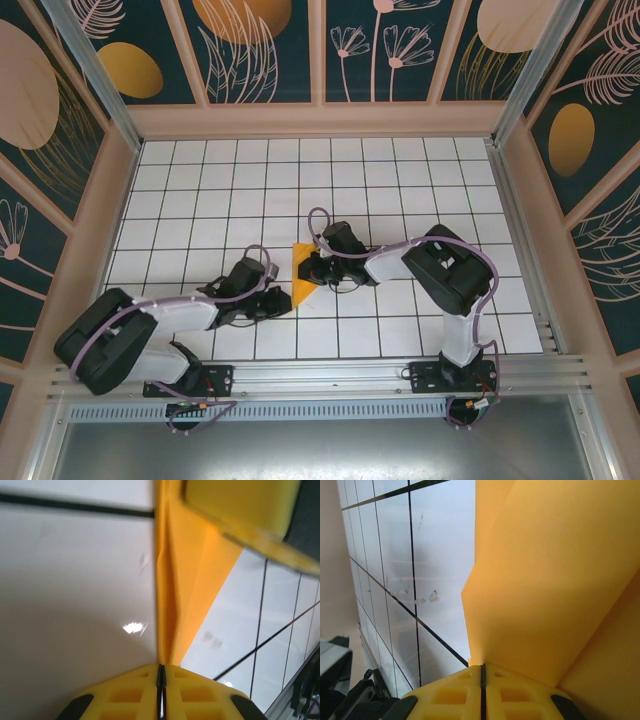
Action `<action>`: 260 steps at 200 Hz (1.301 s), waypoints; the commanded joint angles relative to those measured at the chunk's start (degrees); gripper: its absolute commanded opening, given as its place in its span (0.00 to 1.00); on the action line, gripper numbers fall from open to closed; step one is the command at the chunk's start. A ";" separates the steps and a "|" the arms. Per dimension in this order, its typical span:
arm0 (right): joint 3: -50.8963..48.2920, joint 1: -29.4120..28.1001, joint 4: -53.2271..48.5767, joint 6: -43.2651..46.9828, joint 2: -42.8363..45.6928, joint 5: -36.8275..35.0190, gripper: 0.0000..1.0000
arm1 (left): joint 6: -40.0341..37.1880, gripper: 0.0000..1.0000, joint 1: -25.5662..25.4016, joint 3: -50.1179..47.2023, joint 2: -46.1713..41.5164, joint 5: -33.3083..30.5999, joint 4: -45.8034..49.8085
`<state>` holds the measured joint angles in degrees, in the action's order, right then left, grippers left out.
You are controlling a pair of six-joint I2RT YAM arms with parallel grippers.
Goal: Fold a paper plane with a square sheet of paper (pick it up from the middle)
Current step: Fourth fold the wing at the center of the table.
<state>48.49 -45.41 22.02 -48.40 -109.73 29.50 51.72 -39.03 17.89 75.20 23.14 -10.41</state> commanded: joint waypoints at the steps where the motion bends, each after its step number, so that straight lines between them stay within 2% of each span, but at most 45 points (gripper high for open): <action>1: -1.53 -0.69 -3.47 -2.10 -2.91 -4.63 0.12 | 1.40 0.12 -0.28 -2.07 -6.65 -2.56 8.48; 36: -6.23 -2.72 3.46 -13.19 -1.45 -8.12 0.11 | 4.45 0.12 -0.33 -1.62 -17.19 -8.91 9.63; 66: -6.82 -5.27 3.71 -18.08 -1.03 -12.36 0.11 | 7.29 0.09 -0.22 -1.37 -17.86 -11.17 4.89; 88: -7.43 -5.66 5.10 -19.45 -1.07 -12.65 0.11 | 8.62 0.07 -0.23 -1.36 -15.19 -9.85 -2.61; 158: -7.00 -5.45 4.61 -17.91 -0.30 -12.53 0.11 | 5.61 0.01 -0.21 4.35 -0.84 -9.11 -9.17; 221: -6.98 -4.98 4.87 -17.27 0.09 -12.13 0.11 | 4.64 0.00 -0.26 5.89 7.98 -7.41 -9.92; 260: -6.72 -4.26 4.80 -16.27 0.72 -11.33 0.12 | 3.38 0.00 -0.24 4.38 10.31 -9.08 -6.91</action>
<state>43.33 -49.80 32.80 -66.13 -108.68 18.00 57.28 -39.03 23.03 83.96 14.68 -19.18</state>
